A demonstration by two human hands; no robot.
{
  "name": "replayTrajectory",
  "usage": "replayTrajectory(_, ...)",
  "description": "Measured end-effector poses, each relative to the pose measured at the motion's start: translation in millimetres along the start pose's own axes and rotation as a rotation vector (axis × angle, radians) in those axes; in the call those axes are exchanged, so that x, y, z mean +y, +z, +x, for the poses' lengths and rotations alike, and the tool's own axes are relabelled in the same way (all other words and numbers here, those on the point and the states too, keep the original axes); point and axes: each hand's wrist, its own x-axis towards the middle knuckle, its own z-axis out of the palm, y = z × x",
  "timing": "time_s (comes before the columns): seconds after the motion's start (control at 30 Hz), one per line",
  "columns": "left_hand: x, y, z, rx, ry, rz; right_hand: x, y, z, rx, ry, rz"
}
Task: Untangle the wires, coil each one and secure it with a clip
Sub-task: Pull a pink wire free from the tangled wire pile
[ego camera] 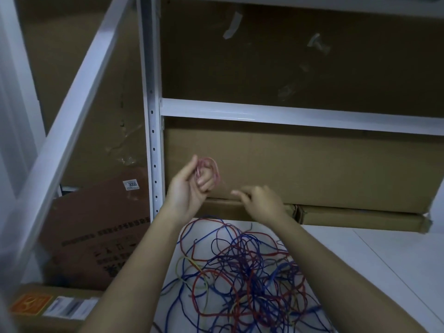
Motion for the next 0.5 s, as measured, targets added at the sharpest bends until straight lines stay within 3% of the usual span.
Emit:
replayTrajectory(0.07, -3.4, 0.8, 5.4, 0.141, 0.036, 0.064, -4.3, 13.1, -16.2, -0.019, -0.126, 0.058)
replayTrajectory(0.17, -20.2, 0.5, 9.3, 0.281, 0.081, 0.458, -15.2, 19.4, -33.9, -0.058, -0.364, 0.051)
replayTrajectory(0.23, -32.3, -7.0, 8.6, 0.216, 0.108, 0.865, -20.0, 14.5, -35.8, -0.104, -0.406, 0.076)
replayTrajectory(0.33, -40.6, -23.3, 4.6, -0.003, 0.039, 1.363, -16.0, -6.7, -33.7, -0.103, -0.262, 0.283)
replayTrajectory(0.43, -38.6, -22.7, -2.2, -0.074, -0.062, 1.456, 0.1, -23.5, -29.8, -0.011, -0.17, 0.463)
replayTrajectory(0.5, -36.4, -16.0, -2.6, -0.152, -0.103, 1.497, 9.7, -26.9, -24.4, 0.006, -0.158, 0.454)
